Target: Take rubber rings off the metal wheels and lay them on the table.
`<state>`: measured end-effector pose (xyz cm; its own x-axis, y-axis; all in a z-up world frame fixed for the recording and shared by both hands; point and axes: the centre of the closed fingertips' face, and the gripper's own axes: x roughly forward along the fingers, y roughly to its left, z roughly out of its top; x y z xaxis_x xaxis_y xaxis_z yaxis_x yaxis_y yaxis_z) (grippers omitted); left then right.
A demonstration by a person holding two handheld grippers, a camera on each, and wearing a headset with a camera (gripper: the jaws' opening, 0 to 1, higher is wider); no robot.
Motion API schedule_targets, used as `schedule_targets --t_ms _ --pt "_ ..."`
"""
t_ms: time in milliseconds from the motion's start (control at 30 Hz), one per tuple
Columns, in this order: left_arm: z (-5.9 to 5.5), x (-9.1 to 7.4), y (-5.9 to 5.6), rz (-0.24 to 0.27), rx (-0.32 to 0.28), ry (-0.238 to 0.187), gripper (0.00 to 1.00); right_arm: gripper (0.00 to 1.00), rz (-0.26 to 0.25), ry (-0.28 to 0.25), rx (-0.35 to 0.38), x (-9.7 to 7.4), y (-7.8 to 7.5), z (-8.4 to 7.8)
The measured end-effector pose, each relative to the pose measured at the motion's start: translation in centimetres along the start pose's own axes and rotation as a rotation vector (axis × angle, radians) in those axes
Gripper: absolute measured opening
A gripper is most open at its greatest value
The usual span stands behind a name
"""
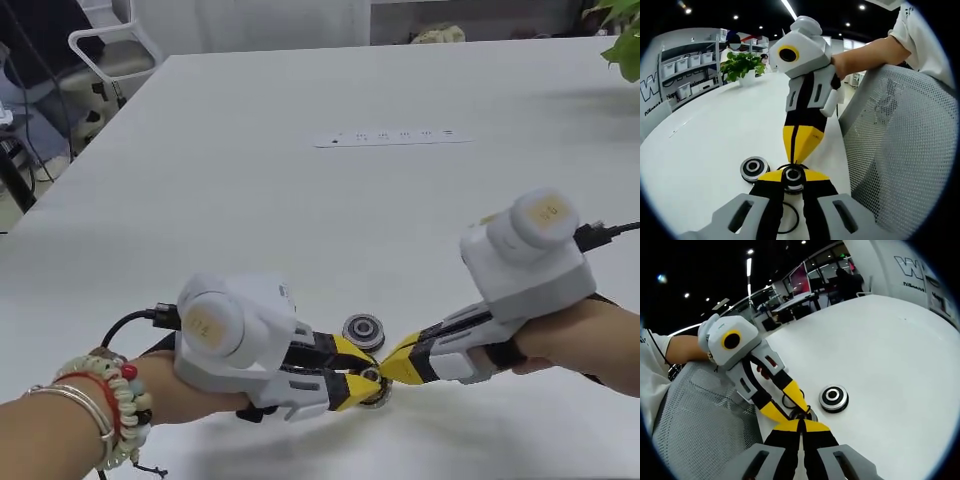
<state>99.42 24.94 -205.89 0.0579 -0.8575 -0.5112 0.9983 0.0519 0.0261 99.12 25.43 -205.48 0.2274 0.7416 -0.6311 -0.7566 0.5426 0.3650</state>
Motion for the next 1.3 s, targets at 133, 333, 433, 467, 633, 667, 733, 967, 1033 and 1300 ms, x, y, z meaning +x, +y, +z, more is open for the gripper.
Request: schedule_targets --t_ms 133,333,433,467,633,667,733,967,1033,1300 --pt "0.0 0.0 -0.1 -0.005 0.007 0.012 0.08 0.0 -0.019 0.014 0.003 0.0 -0.3 -0.3" --pt "-0.1 -0.2 0.0 -0.016 0.007 0.045 0.08 0.0 -0.028 0.023 0.002 0.0 -0.5 -0.4" --pt "0.2 -0.5 0.0 -0.02 0.01 0.041 0.12 0.0 -0.032 0.027 -0.001 0.1 -0.7 -0.5" --pt "0.4 -0.5 -0.1 -0.024 0.01 0.037 0.13 0.0 -0.031 0.025 0.001 0.1 -0.7 -0.5" --pt "0.9 -0.7 -1.0 -0.059 0.022 0.041 0.24 0.0 -0.029 0.02 0.001 0.0 -0.7 -0.3" --pt "1.0 -0.8 -1.2 -0.062 0.028 0.04 0.29 0.0 -0.031 0.02 0.0 0.0 -0.7 -0.3" --pt "1.4 -0.9 -1.4 -0.07 0.03 0.035 0.36 0.0 -0.034 0.022 -0.003 0.0 -0.7 -0.4" --pt "2.7 -1.4 -1.6 -0.065 0.037 0.017 0.46 0.0 -0.036 0.009 -0.001 -0.3 -0.8 -0.1" --pt "3.0 -1.7 -1.6 -0.064 0.044 0.014 0.5 0.0 -0.034 0.007 -0.001 -0.4 -0.8 -0.1" --pt "4.4 -3.2 -1.4 -0.056 0.056 0.0 0.63 0.0 -0.044 0.015 -0.029 -0.6 -0.8 0.0"
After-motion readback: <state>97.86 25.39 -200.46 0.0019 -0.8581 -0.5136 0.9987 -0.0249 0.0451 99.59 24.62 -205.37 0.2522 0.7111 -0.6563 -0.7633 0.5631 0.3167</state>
